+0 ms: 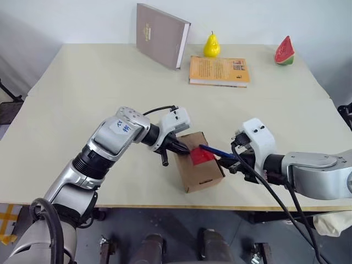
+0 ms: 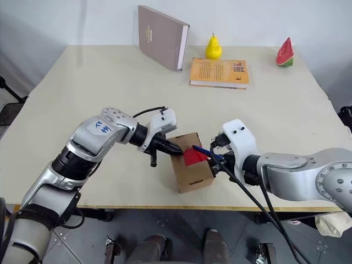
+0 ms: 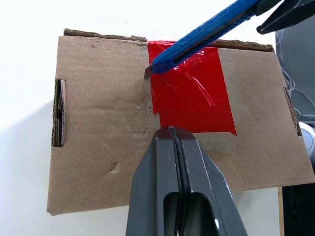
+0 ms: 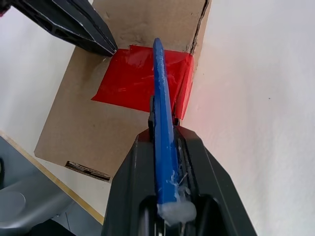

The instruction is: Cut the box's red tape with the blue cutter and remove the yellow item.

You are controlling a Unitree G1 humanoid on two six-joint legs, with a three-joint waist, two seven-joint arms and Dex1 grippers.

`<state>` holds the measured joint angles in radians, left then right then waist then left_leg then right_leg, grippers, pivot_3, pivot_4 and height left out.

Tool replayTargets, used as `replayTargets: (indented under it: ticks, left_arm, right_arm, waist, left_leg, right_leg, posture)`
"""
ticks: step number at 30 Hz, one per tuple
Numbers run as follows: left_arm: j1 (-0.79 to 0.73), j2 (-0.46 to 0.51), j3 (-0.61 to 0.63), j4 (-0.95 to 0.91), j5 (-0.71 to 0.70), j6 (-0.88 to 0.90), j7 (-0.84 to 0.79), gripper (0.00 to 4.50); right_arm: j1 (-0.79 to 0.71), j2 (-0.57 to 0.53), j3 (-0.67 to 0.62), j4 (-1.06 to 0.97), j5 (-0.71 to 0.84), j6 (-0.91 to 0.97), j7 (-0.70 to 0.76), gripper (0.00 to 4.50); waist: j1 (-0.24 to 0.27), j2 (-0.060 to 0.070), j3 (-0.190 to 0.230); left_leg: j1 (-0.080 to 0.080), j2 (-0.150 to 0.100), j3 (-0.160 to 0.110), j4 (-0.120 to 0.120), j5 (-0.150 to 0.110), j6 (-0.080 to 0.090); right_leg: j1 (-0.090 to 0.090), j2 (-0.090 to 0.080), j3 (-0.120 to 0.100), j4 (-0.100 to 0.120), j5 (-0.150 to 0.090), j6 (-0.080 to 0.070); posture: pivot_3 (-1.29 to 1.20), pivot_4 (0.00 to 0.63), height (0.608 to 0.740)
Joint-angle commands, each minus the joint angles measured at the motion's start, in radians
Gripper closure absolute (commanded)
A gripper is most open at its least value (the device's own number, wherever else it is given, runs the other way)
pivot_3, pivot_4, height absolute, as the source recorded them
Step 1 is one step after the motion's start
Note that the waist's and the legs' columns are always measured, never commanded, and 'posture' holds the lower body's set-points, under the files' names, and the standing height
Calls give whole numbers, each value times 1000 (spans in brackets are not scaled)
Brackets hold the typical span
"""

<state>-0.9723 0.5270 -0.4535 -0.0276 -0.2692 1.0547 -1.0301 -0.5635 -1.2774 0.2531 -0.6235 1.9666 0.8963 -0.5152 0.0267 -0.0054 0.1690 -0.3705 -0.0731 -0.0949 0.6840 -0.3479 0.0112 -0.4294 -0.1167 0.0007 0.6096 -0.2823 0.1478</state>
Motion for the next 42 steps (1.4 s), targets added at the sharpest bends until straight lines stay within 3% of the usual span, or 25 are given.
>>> replayTargets:
  ticks: [1, 22, 42]
  left_arm:
    - [18, 1, -36, 8, 11, 8, 3, 4500]
    - [11, -8, -37, 27, 17, -6, 4, 4500]
    - [-2, -28, -46, 66, 25, -38, -4, 4500]
  right_arm:
    - [47, -70, -92, -7, 6, -1, 3, 4347]
    - [115, -76, -115, -48, 6, -10, 11, 4347]
    - [585, -277, -444, -224, 6, -191, 96, 4347]
  waist:
    - [2, 0, 0]
    - [2, 0, 0]
    - [11, 0, 0]
  left_leg:
    - [0, 0, 0, 0, 0, 0]
    - [0, 0, -1, 0, 0, 0]
    - [0, 0, -1, 0, 0, 1]
  right_leg:
    - [0, 0, 0, 0, 0, 0]
    - [1, 0, -3, 0, 0, 0]
    - [2, 0, -3, -1, 0, 0]
  posture:
    - [0, 150, 740]
    - [0, 150, 740]
    - [0, 150, 740]
